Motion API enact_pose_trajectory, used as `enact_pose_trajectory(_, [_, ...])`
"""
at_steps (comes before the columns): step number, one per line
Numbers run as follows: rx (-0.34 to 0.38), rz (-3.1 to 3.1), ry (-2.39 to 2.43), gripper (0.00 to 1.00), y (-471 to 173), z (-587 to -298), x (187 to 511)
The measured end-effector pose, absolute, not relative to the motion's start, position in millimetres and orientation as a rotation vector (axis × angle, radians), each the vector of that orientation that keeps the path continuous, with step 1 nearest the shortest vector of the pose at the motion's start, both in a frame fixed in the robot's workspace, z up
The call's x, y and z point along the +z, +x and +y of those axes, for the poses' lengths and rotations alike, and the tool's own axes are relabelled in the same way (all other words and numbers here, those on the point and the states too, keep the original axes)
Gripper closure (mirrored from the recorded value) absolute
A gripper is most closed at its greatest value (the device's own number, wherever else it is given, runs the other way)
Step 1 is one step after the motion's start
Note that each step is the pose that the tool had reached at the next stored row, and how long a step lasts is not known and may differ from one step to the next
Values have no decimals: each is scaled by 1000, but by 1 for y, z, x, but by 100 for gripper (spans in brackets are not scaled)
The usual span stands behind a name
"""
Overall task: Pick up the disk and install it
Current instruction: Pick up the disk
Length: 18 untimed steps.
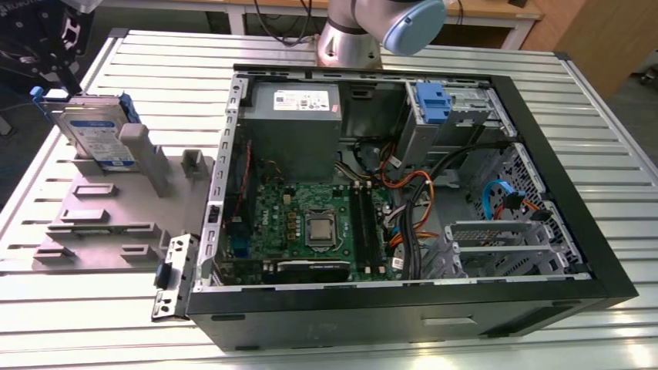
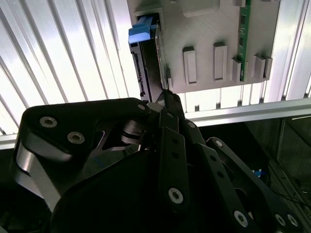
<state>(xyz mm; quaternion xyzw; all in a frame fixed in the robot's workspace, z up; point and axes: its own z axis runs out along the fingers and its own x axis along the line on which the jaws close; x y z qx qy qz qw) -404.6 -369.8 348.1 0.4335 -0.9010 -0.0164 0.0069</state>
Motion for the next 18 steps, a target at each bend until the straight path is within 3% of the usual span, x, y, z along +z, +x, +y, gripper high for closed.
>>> enact_pose_trajectory(18, [-50,-2768,1453,89,-405,-370,349])
